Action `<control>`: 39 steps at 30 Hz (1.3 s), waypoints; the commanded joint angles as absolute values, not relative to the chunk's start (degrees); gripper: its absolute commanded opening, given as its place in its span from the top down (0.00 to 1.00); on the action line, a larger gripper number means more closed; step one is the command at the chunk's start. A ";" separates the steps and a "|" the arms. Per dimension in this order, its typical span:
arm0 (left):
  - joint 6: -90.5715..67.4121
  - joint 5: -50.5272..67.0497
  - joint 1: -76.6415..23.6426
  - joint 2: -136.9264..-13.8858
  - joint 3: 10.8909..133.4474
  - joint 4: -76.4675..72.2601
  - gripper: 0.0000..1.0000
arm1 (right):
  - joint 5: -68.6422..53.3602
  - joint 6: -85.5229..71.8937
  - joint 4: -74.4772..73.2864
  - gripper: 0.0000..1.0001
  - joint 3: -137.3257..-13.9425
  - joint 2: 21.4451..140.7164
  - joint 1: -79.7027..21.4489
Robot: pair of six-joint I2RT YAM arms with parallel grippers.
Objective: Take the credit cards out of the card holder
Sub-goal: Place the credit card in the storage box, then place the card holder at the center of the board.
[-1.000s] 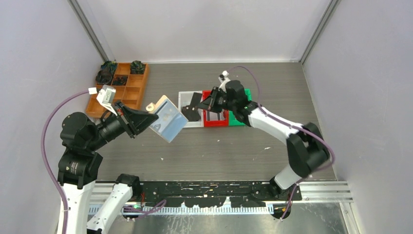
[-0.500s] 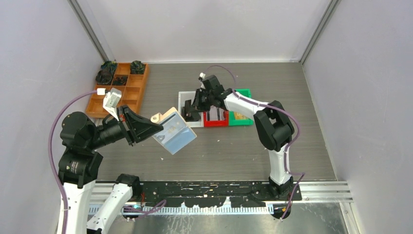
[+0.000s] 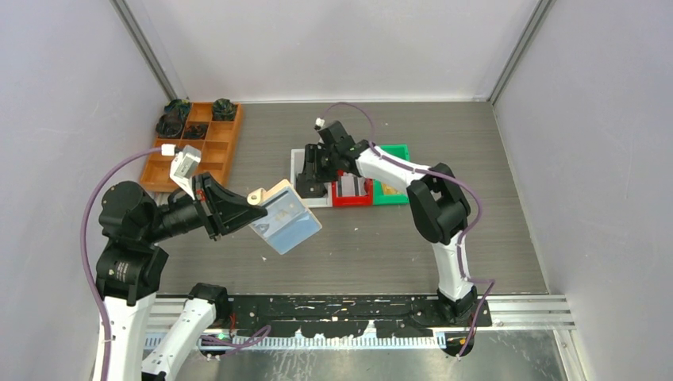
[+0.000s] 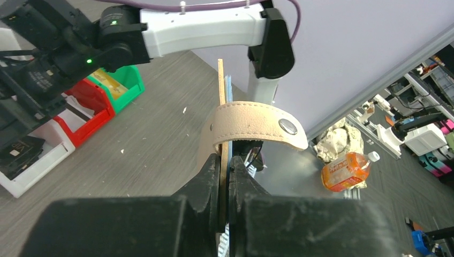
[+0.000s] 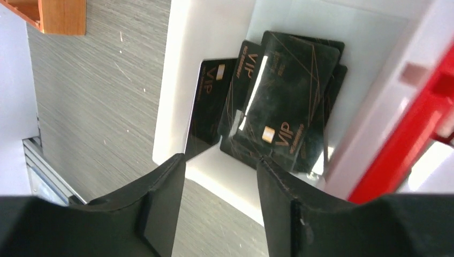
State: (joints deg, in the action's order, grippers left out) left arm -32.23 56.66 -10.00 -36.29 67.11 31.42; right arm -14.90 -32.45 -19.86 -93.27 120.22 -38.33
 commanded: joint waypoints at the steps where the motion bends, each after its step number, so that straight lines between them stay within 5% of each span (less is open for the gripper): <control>1: -29.03 58.51 -9.68 -36.65 66.60 30.66 1.00 | -11.03 -31.46 -17.18 0.39 -89.98 107.04 -39.11; 10: -27.11 60.98 -9.71 -36.89 65.60 31.58 1.00 | -21.24 -41.84 2.96 0.28 -72.33 83.02 -39.07; 16: -14.05 59.60 -9.74 -37.31 63.15 38.15 1.00 | -20.38 -42.61 2.38 0.23 -64.83 72.15 -39.08; 26: -17.54 62.62 -9.67 -41.79 52.66 34.30 1.00 | -19.05 -44.98 3.43 0.22 -57.33 67.14 -39.04; 39: 16.10 44.27 -9.83 -56.32 46.11 36.13 1.00 | -13.63 -44.26 0.35 0.21 -54.97 65.45 -37.26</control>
State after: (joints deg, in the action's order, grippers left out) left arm -0.58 51.05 -10.00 -53.74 46.09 36.99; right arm -16.23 -44.71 -0.80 -55.75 68.20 -38.20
